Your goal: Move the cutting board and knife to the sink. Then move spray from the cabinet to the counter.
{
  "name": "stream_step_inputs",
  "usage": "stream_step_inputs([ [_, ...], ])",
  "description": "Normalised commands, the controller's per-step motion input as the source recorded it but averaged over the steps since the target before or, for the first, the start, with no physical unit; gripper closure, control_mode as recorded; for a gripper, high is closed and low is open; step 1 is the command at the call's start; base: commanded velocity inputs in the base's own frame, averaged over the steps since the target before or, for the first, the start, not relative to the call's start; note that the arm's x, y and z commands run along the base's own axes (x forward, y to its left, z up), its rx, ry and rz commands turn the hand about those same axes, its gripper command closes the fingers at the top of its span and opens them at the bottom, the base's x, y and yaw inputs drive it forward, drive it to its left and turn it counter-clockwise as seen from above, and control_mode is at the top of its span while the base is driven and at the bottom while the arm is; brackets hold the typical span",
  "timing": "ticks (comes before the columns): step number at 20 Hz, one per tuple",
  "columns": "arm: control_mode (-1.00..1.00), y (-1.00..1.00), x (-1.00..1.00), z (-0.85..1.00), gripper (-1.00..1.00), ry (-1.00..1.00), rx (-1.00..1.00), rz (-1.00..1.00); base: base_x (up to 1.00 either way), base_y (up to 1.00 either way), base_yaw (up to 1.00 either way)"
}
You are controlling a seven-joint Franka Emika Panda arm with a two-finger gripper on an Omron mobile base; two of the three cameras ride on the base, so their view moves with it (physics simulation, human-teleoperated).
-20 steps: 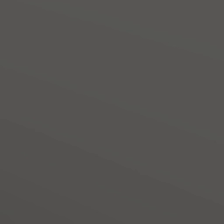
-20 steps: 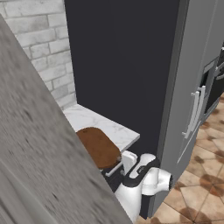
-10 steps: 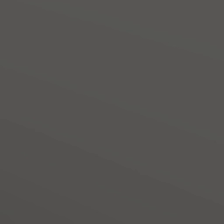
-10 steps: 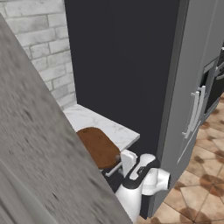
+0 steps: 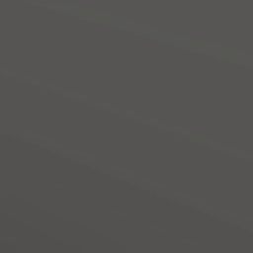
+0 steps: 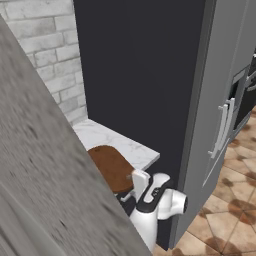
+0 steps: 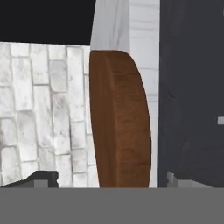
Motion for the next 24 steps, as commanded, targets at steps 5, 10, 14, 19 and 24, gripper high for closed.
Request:
stream_step_inputs([
  [5,-1.00,0.07,0.16,0.00,-1.00,0.00,0.00,0.00,0.00,0.00,0.00],
  [10,-1.00,0.01,0.14,-0.04,-1.00,0.00,0.00,0.00,0.00,0.00,0.00],
  [14,-1.00,0.00,0.04,-0.13,-1.00,0.00,0.00,0.00,0.00,0.00,0.00],
  [19,-1.00,0.00,0.00,-0.10,-1.00,0.00,0.00,0.00,0.00,0.00,0.00],
  [24,-1.00,0.09,0.00,0.00,1.00,0.00,0.00,0.00,0.00,0.00,0.00],
])
